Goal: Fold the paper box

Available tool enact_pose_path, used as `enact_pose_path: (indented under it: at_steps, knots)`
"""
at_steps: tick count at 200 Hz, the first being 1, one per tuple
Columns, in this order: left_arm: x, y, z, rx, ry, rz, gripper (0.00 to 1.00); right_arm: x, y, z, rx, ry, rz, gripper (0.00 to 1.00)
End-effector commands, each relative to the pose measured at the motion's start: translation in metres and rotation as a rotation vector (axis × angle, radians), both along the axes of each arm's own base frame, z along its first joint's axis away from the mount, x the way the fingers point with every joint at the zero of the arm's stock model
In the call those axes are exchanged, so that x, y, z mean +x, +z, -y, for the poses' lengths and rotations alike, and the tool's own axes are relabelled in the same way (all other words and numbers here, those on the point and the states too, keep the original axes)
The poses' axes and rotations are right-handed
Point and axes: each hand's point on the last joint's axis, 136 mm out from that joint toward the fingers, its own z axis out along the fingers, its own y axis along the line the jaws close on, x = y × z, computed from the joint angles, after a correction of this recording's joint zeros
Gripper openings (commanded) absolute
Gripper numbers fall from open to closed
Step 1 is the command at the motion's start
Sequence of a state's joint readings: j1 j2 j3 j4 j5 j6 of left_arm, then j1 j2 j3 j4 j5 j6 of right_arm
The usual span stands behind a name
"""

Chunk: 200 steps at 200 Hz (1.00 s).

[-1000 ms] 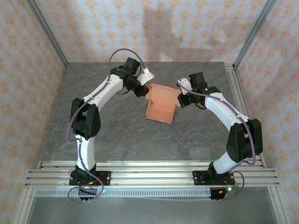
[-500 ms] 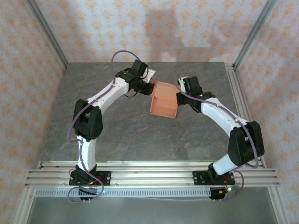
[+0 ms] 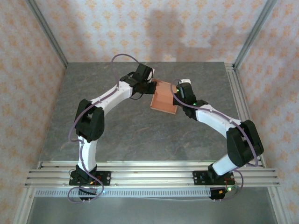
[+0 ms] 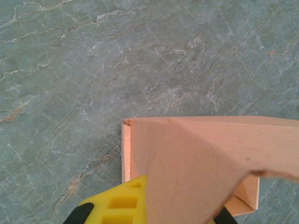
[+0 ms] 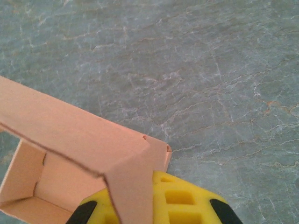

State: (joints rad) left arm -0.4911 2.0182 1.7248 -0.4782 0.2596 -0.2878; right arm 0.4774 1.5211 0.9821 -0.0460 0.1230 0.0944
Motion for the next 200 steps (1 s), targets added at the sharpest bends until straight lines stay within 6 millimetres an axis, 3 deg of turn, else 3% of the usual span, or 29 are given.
enact_pose_path:
  at_steps: [1, 53, 128, 200]
  knots:
    - [0.0, -0.008, 0.001, 0.002, 0.043, -0.01, 0.0, 0.015, 0.029, 0.001, 0.088, -0.095, 0.139, 0.0]
    - [-0.001, -0.016, 0.008, -0.003, 0.041, -0.027, 0.0, 0.016, 0.024, -0.001, 0.135, -0.163, 0.172, 0.0]
    - [-0.002, -0.037, 0.013, -0.006, 0.042, -0.06, 0.0, 0.017, -0.007, -0.001, 0.135, -0.187, 0.137, 0.0]
    - [-0.006, -0.049, 0.014, -0.01, 0.038, -0.085, 0.0, 0.012, -0.019, 0.003, 0.163, -0.224, 0.12, 0.0]
